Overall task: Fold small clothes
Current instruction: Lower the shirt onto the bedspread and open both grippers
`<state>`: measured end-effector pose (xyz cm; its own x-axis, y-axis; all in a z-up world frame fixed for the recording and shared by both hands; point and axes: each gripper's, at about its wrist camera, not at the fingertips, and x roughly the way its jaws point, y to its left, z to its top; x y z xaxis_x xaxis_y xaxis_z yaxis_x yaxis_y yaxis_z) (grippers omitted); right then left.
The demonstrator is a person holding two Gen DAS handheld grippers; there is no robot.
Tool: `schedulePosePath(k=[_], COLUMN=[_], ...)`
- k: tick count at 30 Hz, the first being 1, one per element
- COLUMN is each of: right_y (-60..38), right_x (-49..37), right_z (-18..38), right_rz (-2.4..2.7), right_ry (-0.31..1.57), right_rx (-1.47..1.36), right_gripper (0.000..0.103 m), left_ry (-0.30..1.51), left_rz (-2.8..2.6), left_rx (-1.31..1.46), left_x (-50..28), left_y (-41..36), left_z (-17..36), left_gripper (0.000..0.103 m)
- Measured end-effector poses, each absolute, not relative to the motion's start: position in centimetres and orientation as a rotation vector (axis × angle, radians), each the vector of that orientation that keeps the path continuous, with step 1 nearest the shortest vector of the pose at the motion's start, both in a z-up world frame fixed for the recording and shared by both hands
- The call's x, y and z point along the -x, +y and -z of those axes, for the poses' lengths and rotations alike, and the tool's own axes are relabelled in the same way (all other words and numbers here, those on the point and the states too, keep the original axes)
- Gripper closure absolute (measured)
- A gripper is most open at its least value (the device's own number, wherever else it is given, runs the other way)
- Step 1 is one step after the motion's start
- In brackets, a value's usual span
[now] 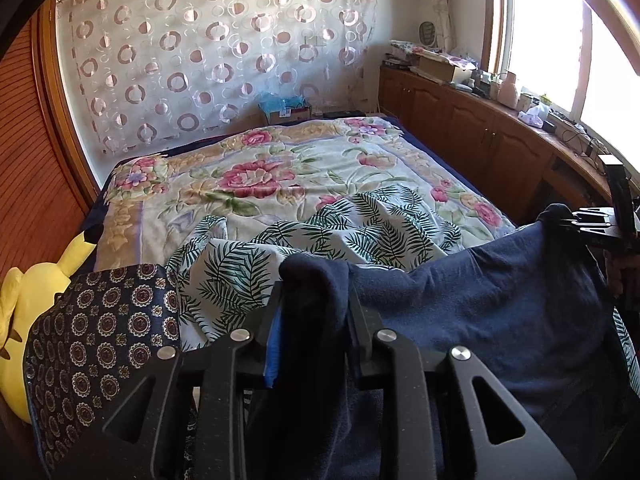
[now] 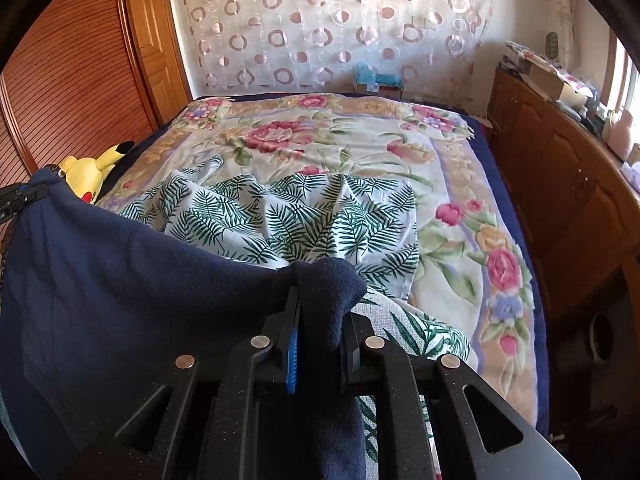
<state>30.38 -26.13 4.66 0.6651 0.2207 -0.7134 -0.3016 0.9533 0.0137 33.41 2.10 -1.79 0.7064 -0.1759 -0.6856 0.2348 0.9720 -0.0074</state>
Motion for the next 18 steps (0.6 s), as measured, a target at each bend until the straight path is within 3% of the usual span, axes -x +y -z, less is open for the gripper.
schedulePosePath(k=[7, 10, 11, 13, 18], right_y=[-26.0, -26.3, -26.4, -26.9, -27.9], right_x=[-28.1, -25.6, -24.7, -22.9, -18.2], right_z=[-5.3, -6.4, -6.6, -6.6, -5.4], right_rz=[-0.260, -0.267, -0.272, -0.276, -0.269], right_ry=[0.768, 0.734, 0.724, 0.716, 0.724], right_rx=[0.126, 0.121, 0.110, 0.077, 0.004], right_gripper=[0.068, 0.057, 0.055, 0.046, 0.046], left_ry=[0.720, 0.721, 0.715, 0.714, 0.719], left_rz=[0.238, 0.259, 0.273, 0.273, 0.285], left_rx=[-0.033, -0.023, -0.015, -0.004, 0.012], left_x=[-31.3, -29.7, -28.9, -27.7, -25.2], left_y=[3.1, 3.3, 3.4, 3.4, 2.7], left_z=[0.6, 0.5, 0.5, 0.7, 1.5], left_gripper=[0.055, 0.035, 0.024, 0.021, 0.021])
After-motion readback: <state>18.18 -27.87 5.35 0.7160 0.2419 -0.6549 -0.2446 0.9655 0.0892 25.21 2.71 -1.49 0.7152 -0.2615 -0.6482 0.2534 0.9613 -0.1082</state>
